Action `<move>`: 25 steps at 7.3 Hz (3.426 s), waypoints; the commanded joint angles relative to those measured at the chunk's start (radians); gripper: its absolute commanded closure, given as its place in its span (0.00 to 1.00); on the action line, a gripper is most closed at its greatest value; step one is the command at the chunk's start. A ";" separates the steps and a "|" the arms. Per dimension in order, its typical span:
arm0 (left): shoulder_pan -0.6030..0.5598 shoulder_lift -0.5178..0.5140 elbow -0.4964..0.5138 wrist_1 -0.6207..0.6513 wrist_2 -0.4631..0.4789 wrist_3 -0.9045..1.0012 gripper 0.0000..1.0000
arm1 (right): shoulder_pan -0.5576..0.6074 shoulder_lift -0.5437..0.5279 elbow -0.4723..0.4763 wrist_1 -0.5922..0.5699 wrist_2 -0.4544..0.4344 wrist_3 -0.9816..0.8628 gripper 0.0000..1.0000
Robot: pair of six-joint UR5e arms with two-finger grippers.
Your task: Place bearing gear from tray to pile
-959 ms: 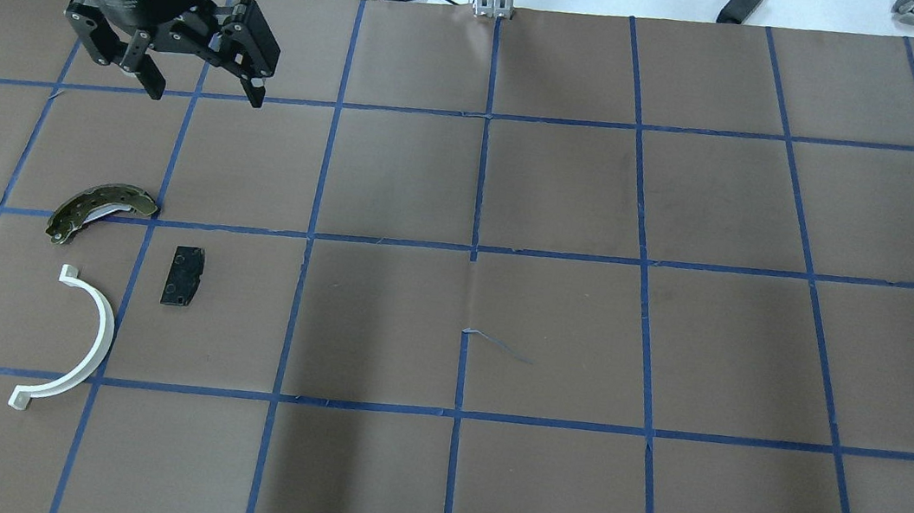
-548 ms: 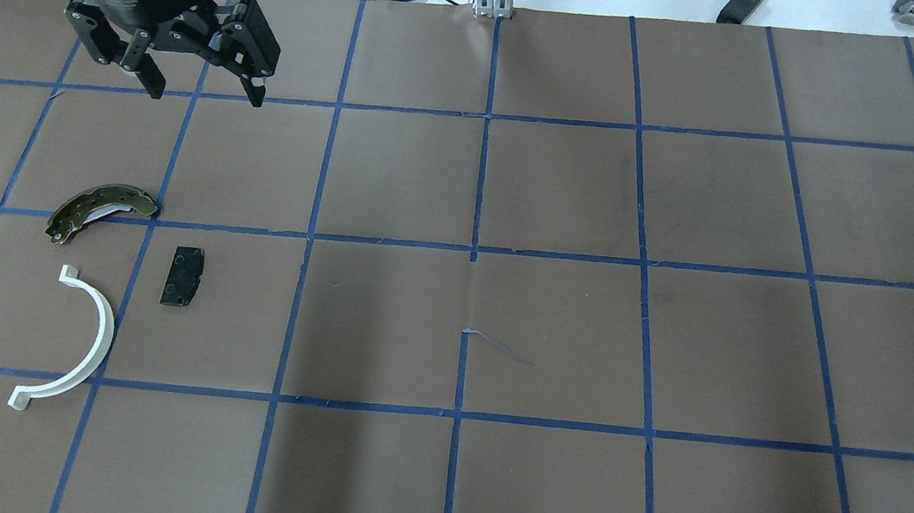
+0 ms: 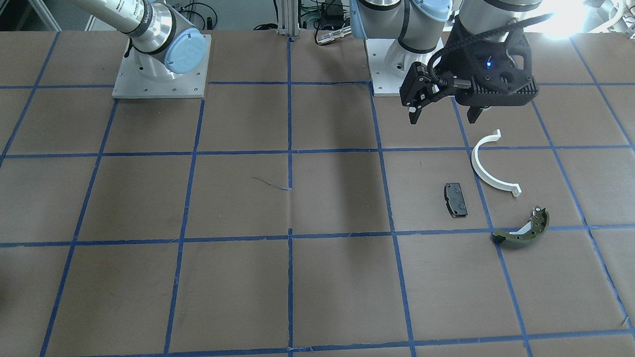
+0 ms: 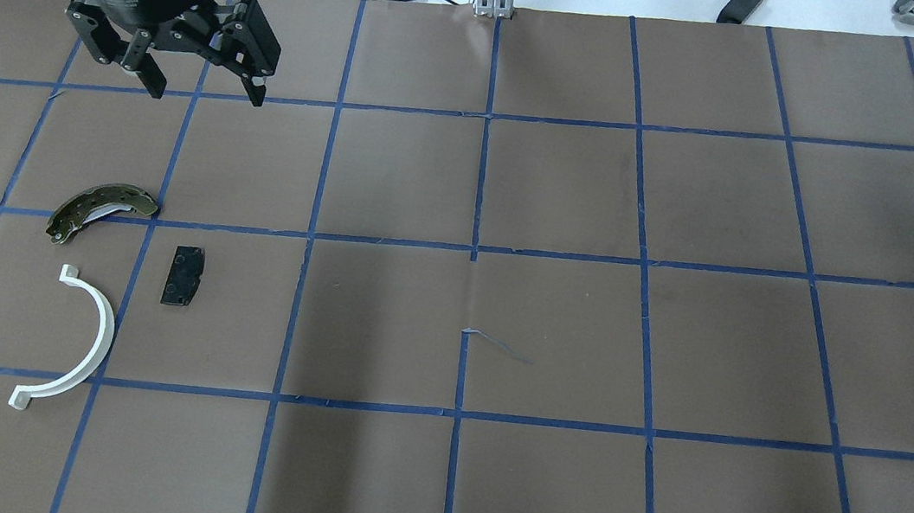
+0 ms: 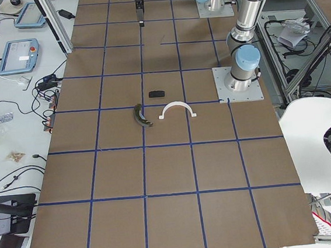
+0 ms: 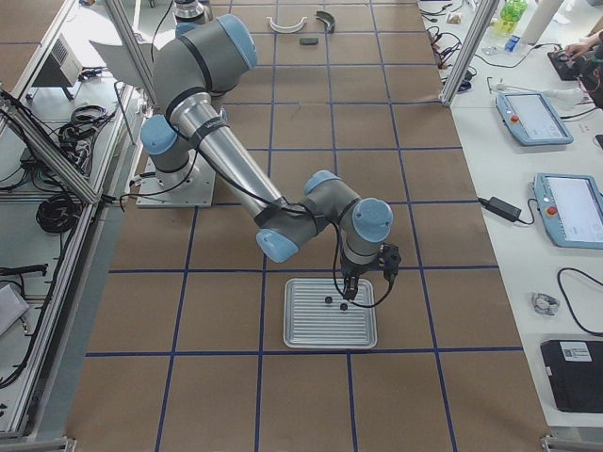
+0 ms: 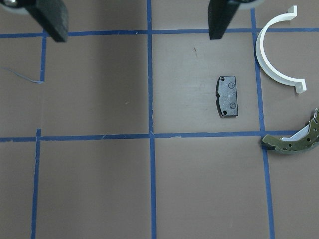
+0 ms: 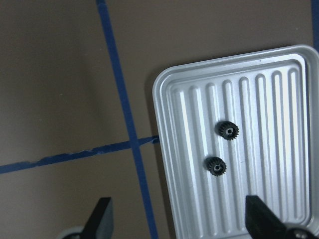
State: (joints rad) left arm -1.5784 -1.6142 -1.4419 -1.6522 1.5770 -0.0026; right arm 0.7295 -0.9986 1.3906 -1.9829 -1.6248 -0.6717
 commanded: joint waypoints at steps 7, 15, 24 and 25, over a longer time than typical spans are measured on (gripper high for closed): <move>0.000 0.000 0.000 0.000 -0.002 0.001 0.00 | -0.027 0.149 -0.052 -0.022 0.010 -0.192 0.23; 0.000 0.000 0.000 0.000 0.000 0.001 0.00 | -0.028 0.176 -0.062 -0.019 -0.007 -0.196 0.51; 0.000 0.000 0.000 0.000 0.000 0.001 0.00 | 0.005 0.059 -0.052 -0.004 0.005 -0.184 0.74; 0.000 0.000 0.000 0.000 0.000 0.001 0.00 | 0.075 0.034 -0.047 0.033 -0.001 -0.140 0.75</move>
State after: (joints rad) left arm -1.5785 -1.6138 -1.4419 -1.6521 1.5768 -0.0015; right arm 0.7398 -0.9268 1.3376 -1.9793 -1.6252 -0.8482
